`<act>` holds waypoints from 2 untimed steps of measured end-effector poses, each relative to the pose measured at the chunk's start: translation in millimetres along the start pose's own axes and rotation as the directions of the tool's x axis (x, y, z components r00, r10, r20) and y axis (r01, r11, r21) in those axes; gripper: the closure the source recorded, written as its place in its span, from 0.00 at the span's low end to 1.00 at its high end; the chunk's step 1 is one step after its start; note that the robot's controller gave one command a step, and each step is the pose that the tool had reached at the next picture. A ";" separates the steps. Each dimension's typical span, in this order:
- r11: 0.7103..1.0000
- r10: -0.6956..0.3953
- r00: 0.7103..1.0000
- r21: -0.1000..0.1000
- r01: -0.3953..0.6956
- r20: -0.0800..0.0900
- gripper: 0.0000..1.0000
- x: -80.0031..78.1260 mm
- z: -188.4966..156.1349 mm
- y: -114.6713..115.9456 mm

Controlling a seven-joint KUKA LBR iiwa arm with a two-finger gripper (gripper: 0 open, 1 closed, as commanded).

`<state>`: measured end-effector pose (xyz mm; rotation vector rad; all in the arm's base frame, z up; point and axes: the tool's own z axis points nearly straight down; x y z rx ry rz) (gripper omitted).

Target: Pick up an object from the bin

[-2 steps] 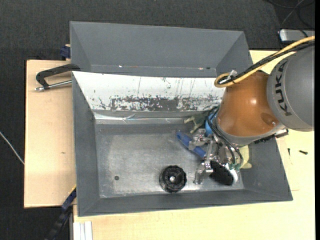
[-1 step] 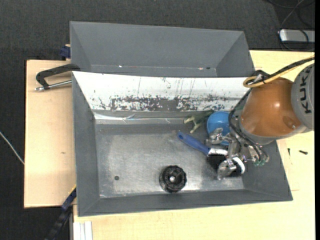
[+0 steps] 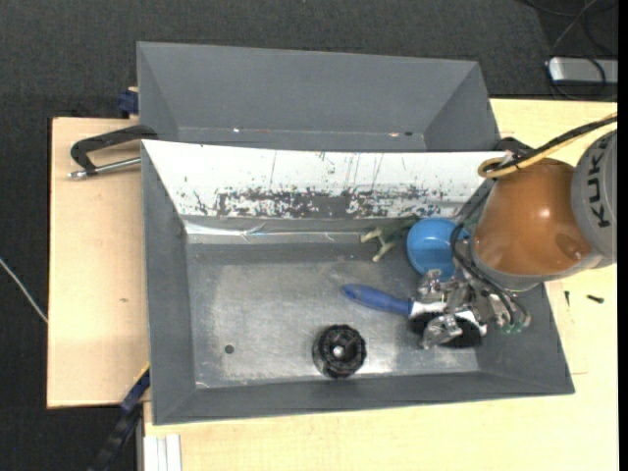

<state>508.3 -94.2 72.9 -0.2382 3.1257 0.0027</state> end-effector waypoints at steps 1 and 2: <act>0.955 -0.295 0.955 0.002 0.295 0.001 1.00 7.8 -104.3 27.1; 0.961 -0.275 0.961 0.005 0.275 0.004 1.00 10.0 -196.9 27.5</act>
Offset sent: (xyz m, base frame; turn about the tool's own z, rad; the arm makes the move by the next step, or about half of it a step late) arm -0.0142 0.0240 0.1015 -0.2988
